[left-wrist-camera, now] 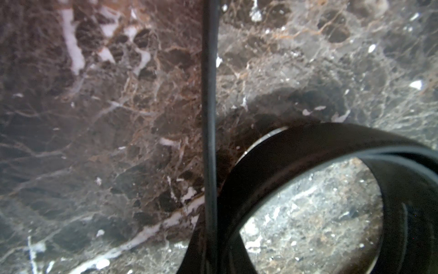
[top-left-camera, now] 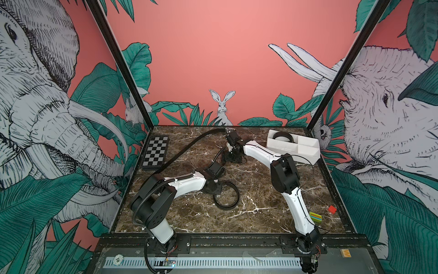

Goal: Place the belts into the storage roll
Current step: Roll the belt at the center of the board.

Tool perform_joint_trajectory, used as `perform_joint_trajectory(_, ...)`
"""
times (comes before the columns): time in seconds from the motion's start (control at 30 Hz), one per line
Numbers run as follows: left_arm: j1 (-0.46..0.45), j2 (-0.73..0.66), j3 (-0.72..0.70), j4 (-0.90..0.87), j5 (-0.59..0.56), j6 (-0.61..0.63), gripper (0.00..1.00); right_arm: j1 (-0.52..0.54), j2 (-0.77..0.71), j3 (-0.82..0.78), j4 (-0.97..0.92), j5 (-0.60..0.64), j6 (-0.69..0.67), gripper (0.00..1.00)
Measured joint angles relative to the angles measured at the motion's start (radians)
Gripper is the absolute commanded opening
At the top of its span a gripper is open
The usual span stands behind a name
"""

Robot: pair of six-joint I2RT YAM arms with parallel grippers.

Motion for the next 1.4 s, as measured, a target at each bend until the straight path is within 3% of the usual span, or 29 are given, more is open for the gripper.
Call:
perform_joint_trajectory(0.07, 0.000, 0.000, 0.000, 0.000, -0.001, 0.000, 0.12, 0.016, 0.028, 0.043, -0.022, 0.016, -0.001, 0.73)
perform_joint_trajectory(0.2, -0.001, 0.002, 0.000, 0.000, -0.005, 0.000, 0.13, 0.032, 0.053, 0.076, -0.053, 0.044, -0.011, 0.41)
perform_joint_trajectory(0.3, -0.003, 0.011, 0.008, -0.006, -0.011, -0.001, 0.14, 0.034, 0.042, 0.043, -0.049, 0.058, -0.018, 0.24)
perform_joint_trajectory(0.43, -0.003, 0.042, 0.043, -0.032, -0.026, -0.002, 0.18, 0.006, -0.059, -0.148, 0.026, 0.055, -0.010, 0.07)
perform_joint_trajectory(0.53, 0.023, 0.081, 0.083, -0.015, -0.048, -0.003, 0.20, -0.037, -0.150, -0.293, 0.075, 0.047, -0.004, 0.00)
perform_joint_trajectory(0.93, 0.073, 0.213, 0.205, 0.051, -0.105, 0.003, 0.29, -0.121, -0.337, -0.621, 0.240, 0.002, -0.017, 0.00)
perform_joint_trajectory(1.4, 0.086, 0.216, 0.161, 0.127, -0.137, 0.004, 0.30, -0.233, -0.466, -0.821, 0.290, -0.024, -0.032, 0.00)
